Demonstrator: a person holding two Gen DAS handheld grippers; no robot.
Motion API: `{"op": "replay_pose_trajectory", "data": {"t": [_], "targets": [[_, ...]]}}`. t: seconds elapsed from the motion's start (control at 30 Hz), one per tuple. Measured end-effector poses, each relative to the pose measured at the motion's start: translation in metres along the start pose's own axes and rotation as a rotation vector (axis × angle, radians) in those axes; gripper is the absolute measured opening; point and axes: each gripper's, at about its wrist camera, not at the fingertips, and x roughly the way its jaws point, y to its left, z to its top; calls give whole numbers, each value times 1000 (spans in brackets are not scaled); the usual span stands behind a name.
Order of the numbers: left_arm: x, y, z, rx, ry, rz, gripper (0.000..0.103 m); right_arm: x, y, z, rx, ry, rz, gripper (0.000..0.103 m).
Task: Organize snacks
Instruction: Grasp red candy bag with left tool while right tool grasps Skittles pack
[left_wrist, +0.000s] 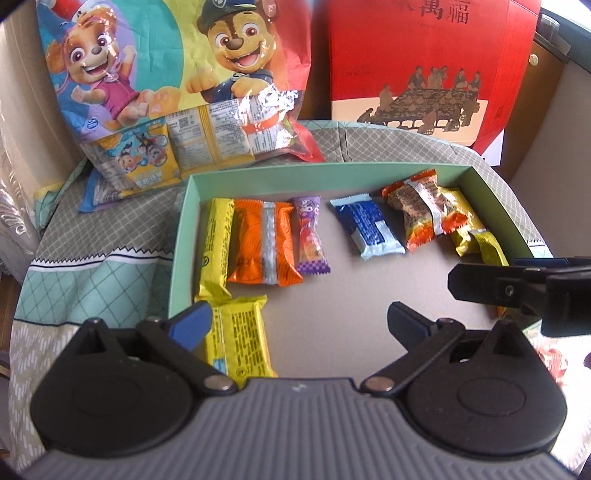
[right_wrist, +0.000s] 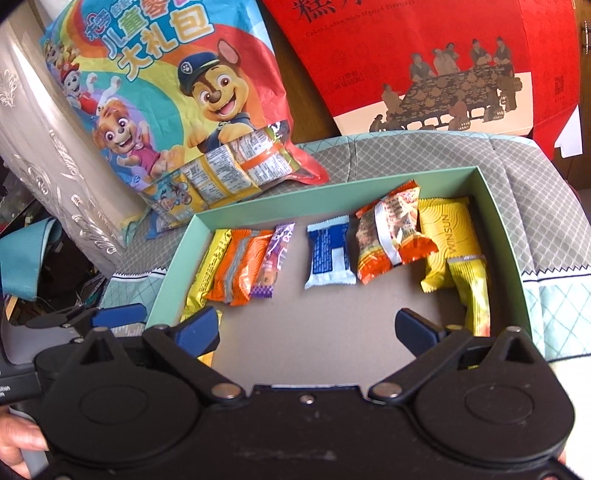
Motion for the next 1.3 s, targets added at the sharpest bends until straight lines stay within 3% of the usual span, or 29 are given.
{"op": "replay_pose_trajectory", "data": {"t": [0.2,0.6,0.77,0.87,0.97,1.03,1.1,1.3], "targets": [[-20,11,-36,8,27,18,103,-19,6,-31,-2,31,18,103],[-46,45,-129,-103,128,45,103,-32,34,-110,-23,152,63,103],[-59,51,-157,-122,131,81,103,-39,40,-137,-36,166,34,102],[-62,55,-169,-134,138,88,103,-43,40,-148,-27,181,46,88],[-62,60,-177,-151,162,95,103,-44,42,-156,-30,204,59,66],[-62,60,-181,-160,165,83,102,-45,45,-159,-46,214,63,62],[-62,57,-184,-155,164,68,99,-44,50,-163,-64,229,65,62],[-55,54,-193,-147,181,53,70,-31,63,-170,-105,279,60,61]]}}
